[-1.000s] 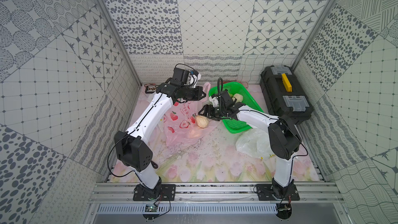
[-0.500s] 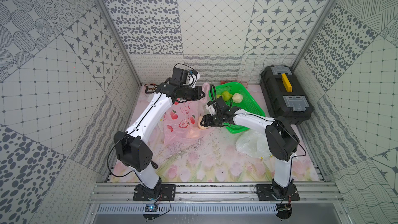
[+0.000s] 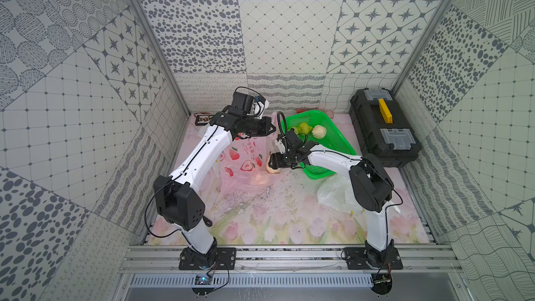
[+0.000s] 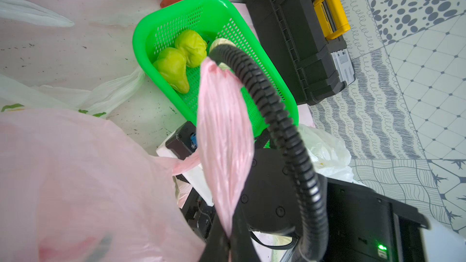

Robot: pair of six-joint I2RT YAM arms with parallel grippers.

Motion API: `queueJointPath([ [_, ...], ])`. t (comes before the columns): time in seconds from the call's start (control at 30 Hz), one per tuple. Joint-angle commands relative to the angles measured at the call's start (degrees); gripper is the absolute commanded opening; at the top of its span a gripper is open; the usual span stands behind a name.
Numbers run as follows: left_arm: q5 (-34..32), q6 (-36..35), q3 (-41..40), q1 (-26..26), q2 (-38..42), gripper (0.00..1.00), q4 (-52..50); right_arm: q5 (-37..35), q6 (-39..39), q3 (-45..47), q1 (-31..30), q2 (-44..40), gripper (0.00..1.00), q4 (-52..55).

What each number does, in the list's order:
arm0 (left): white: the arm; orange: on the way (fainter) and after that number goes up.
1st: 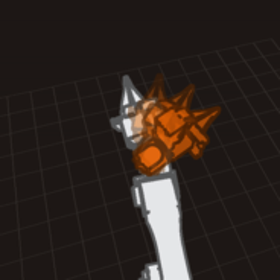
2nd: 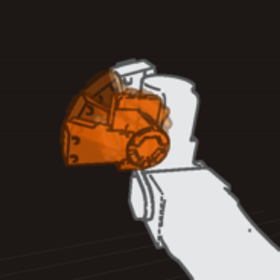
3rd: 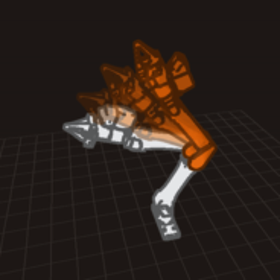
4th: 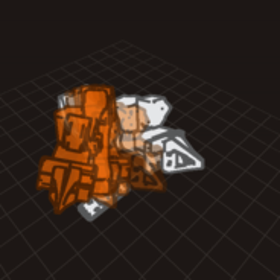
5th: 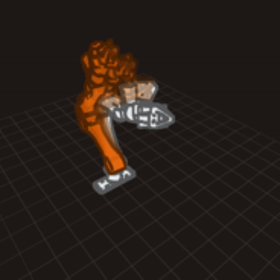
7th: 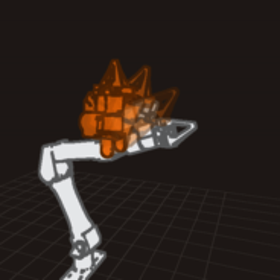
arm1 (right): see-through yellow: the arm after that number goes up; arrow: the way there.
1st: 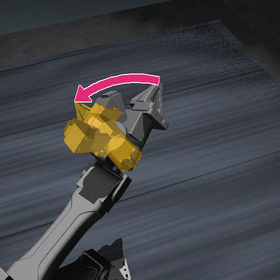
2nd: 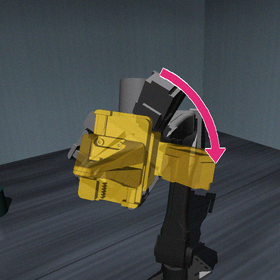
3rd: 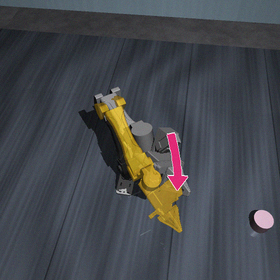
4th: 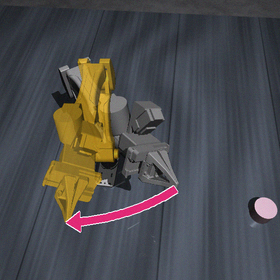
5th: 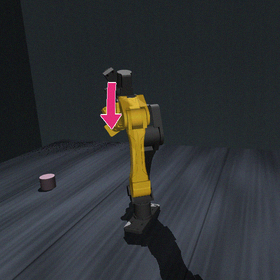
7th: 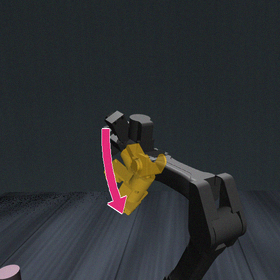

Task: Place the pears into plastic bags & tie knots
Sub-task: Pick up the pear from the plastic bag, then place the pear in the plastic bag.

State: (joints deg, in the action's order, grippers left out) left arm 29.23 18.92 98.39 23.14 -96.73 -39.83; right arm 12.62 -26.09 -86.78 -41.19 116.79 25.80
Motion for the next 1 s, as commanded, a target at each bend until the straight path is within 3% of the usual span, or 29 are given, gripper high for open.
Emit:
queueJointPath([
  [0.0, 0.3, -0.28, -0.26, -0.11, 0.09, 0.0, 0.55, 3.33, 0.75, -1.0, -0.3, 1.73, 0.7, -1.36],
  [0.17, 0.25, -0.45, -0.06, -0.09, -0.12, 0.0, 0.47, 8.06, 0.55, -1.65, -0.12, 2.53, 0.71, -2.42],
  [0.33, -0.31, -1.16, 0.49, -0.17, 0.18, 0.0, -0.8, 8.18, 1.71, -0.73, 0.01, 1.23, 0.44, -1.14],
  [0.43, -0.67, -1.47, 0.4, -0.2, 0.53, 0.0, -1.41, 7.68, 2.28, 2.17, 0.14, -3.09, 0.34, -2.73],
  [0.63, -1.04, -1.51, 0.49, -0.33, 0.92, 0.0, -1.82, 7.74, 1.57, 7.75, 0.14, -10.38, 0.27, -7.74],
  [0.8, -0.93, -1.43, 0.49, -0.37, 1.21, 0.0, -2.41, 6.46, 1.36, 9.31, 0.06, -11.8, 0.2, -12.31],
  [0.97, -0.56, -1.3, 1.09, -0.35, 1.41, 0.0, -4.94, 2.13, 2.15, 9.41, -0.08, -10.75, 0.21, -22.8],
])
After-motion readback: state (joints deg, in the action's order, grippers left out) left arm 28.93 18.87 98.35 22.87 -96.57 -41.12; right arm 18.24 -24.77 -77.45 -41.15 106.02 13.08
